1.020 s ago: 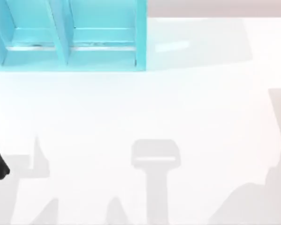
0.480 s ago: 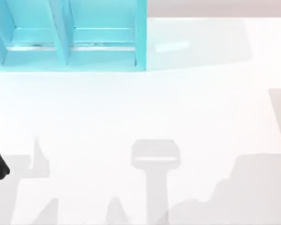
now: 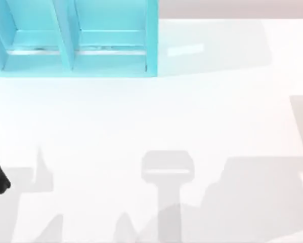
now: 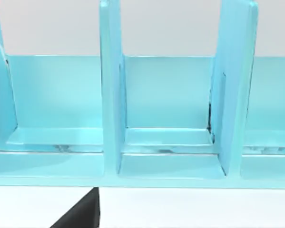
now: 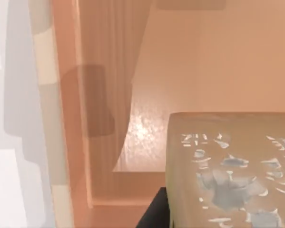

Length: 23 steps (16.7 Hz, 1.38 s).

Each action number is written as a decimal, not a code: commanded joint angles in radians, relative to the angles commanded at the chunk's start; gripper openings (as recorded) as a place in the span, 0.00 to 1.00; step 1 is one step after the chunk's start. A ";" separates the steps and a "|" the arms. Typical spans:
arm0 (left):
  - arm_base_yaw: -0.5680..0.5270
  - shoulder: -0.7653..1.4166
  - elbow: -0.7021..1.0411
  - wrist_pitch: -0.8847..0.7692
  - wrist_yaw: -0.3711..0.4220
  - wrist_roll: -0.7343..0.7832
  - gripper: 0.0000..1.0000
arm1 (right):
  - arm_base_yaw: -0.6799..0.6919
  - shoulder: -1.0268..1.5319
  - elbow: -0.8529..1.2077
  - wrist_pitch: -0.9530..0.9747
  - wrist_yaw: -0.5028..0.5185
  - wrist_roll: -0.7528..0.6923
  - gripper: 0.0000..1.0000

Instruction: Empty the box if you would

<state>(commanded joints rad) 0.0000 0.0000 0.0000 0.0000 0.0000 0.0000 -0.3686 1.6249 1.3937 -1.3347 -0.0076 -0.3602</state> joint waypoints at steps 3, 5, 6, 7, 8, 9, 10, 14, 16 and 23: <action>0.000 0.000 0.000 0.000 0.000 0.000 1.00 | 0.182 0.014 -0.028 0.044 0.004 0.170 0.00; 0.000 0.000 0.000 0.000 0.000 0.000 1.00 | 0.343 0.025 -0.066 0.080 0.004 0.321 0.00; 0.000 0.000 0.000 0.000 0.000 0.000 1.00 | 0.430 0.031 -0.089 0.099 0.003 0.407 0.00; 0.000 0.000 0.000 0.000 0.000 0.000 1.00 | 0.520 0.037 -0.114 0.118 0.002 0.497 0.00; 0.000 0.000 0.000 0.000 0.000 0.000 1.00 | 0.611 0.042 -0.139 0.138 0.000 0.590 0.00; 0.000 0.000 0.000 0.000 0.000 0.000 1.00 | 0.700 0.046 -0.164 0.160 -0.002 0.683 0.00; 0.000 0.000 0.000 0.000 0.000 0.000 1.00 | 0.786 0.049 -0.188 0.182 -0.003 0.774 0.00; 0.000 0.000 0.000 0.000 0.000 0.000 1.00 | 1.059 0.036 -0.273 0.274 0.001 1.058 0.00; 0.000 0.000 0.000 0.000 0.000 0.000 1.00 | 1.138 0.024 -0.304 0.312 0.006 1.139 0.00; 0.000 0.000 0.000 0.000 0.000 0.000 1.00 | 1.172 0.020 -0.322 0.334 0.008 1.180 0.00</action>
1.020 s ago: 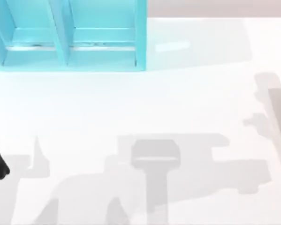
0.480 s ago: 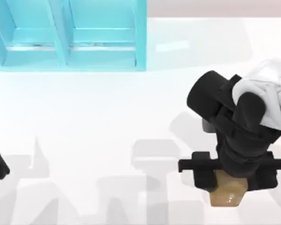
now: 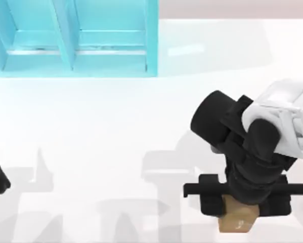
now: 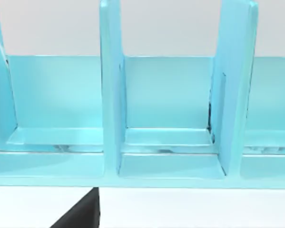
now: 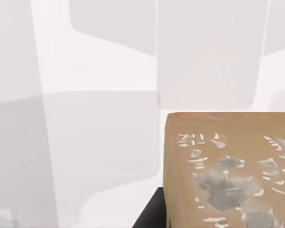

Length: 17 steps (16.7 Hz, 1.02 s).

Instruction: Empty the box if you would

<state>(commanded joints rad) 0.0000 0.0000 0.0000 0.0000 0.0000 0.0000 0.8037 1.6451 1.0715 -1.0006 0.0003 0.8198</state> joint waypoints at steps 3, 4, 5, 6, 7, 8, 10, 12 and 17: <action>0.000 0.000 0.000 0.000 0.000 0.000 1.00 | 0.003 0.024 -0.039 0.062 0.001 0.000 0.00; 0.000 0.000 0.000 0.000 0.000 0.000 1.00 | 0.004 0.034 -0.056 0.091 0.001 -0.001 0.00; 0.000 0.000 0.000 0.000 0.000 0.000 1.00 | 0.005 0.046 -0.074 0.122 0.000 0.000 0.00; 0.000 0.000 0.000 0.000 0.000 0.000 1.00 | 0.006 0.057 -0.091 0.153 0.000 0.001 0.00; 0.000 0.000 0.000 0.000 0.000 0.000 1.00 | 0.006 0.065 -0.104 0.174 0.000 0.002 0.00; 0.000 0.000 0.000 0.000 0.000 0.000 1.00 | 0.006 0.069 -0.111 0.184 0.001 0.002 0.00; 0.000 0.000 0.000 0.000 0.000 0.000 1.00 | 0.007 0.069 -0.112 0.185 0.002 0.002 0.00; 0.000 0.000 0.000 0.000 0.000 0.000 1.00 | 0.007 0.069 -0.112 0.185 0.002 0.002 0.08; 0.000 0.000 0.000 0.000 0.000 0.000 1.00 | 0.007 0.069 -0.112 0.185 0.002 0.002 0.45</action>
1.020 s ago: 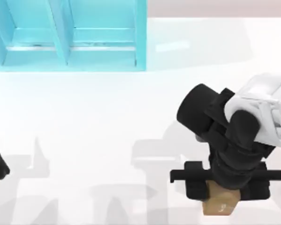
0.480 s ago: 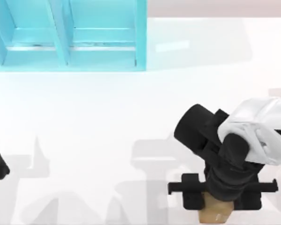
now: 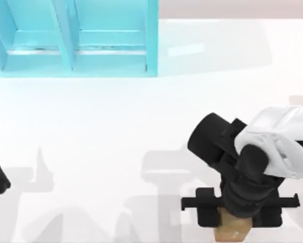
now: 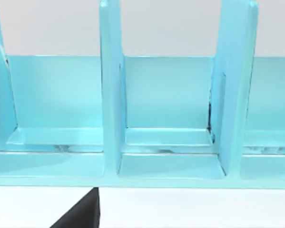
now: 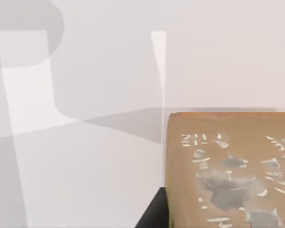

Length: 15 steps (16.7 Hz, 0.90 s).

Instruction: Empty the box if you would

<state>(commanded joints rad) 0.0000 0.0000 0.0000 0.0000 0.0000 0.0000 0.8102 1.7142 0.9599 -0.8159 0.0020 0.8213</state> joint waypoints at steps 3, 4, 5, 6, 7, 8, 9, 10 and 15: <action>0.000 0.000 0.000 0.000 0.000 0.000 1.00 | 0.000 0.000 0.000 0.000 0.000 0.000 0.68; 0.000 0.000 0.000 0.000 0.000 0.000 1.00 | 0.000 0.000 0.000 0.000 0.000 0.000 0.75; 0.000 0.000 0.000 0.000 0.000 0.000 1.00 | 0.000 0.000 0.000 0.000 0.000 0.000 0.83; 0.000 0.000 0.000 0.000 0.000 0.000 1.00 | 0.000 0.000 0.000 0.000 0.000 0.000 0.90; 0.000 0.000 0.000 0.000 0.000 0.000 1.00 | 0.000 0.000 0.000 0.000 0.000 0.000 0.98; 0.000 0.000 0.000 0.000 0.000 0.000 1.00 | 0.000 0.000 0.000 0.000 0.000 0.000 1.00; 0.000 0.000 0.000 0.000 0.000 0.000 1.00 | 0.000 0.000 0.000 0.000 0.000 0.000 1.00; 0.000 0.000 0.000 0.000 0.000 0.000 1.00 | 0.000 0.000 0.000 0.000 0.000 0.000 1.00; 0.000 0.000 0.000 0.000 0.000 0.000 1.00 | 0.000 0.000 0.000 0.000 0.000 0.000 1.00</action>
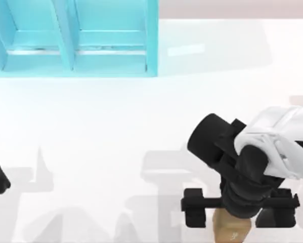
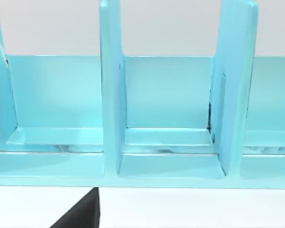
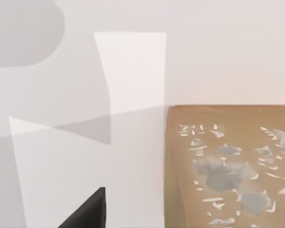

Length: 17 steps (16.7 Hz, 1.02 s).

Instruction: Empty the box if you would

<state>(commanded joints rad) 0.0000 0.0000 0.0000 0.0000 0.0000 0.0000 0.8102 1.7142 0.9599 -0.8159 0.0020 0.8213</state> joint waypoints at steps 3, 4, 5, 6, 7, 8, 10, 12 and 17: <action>0.000 0.000 0.000 0.000 0.000 0.000 1.00 | -0.002 -0.004 0.012 -0.016 0.000 0.003 1.00; 0.000 0.000 0.000 0.000 0.000 0.000 1.00 | -0.002 -0.011 0.028 -0.038 0.000 0.003 1.00; 0.000 0.000 0.000 0.000 0.000 0.000 1.00 | -0.001 -0.019 0.048 -0.070 0.001 0.002 1.00; 0.000 0.000 0.000 0.000 0.000 0.000 1.00 | -0.001 -0.030 0.071 -0.107 0.000 0.002 1.00; 0.000 0.000 0.000 0.000 0.000 0.000 1.00 | 0.000 -0.041 0.096 -0.144 0.000 0.001 1.00; 0.000 0.000 0.000 0.000 0.000 0.000 1.00 | 0.000 -0.054 0.123 -0.183 0.000 0.000 1.00; 0.000 0.000 0.000 0.000 0.000 0.000 1.00 | -0.001 -0.081 0.174 -0.261 -0.001 -0.002 1.00; 0.000 0.000 0.000 0.000 0.000 0.000 1.00 | -0.003 -0.102 0.210 -0.314 -0.001 -0.004 1.00; 0.000 0.000 0.000 0.000 0.000 0.000 1.00 | -0.002 -0.104 0.217 -0.325 0.000 -0.004 1.00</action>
<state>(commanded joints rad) 0.0000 0.0000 0.0000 0.0000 0.0000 0.0000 0.8082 1.6097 1.1768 -1.1407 0.0017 0.8169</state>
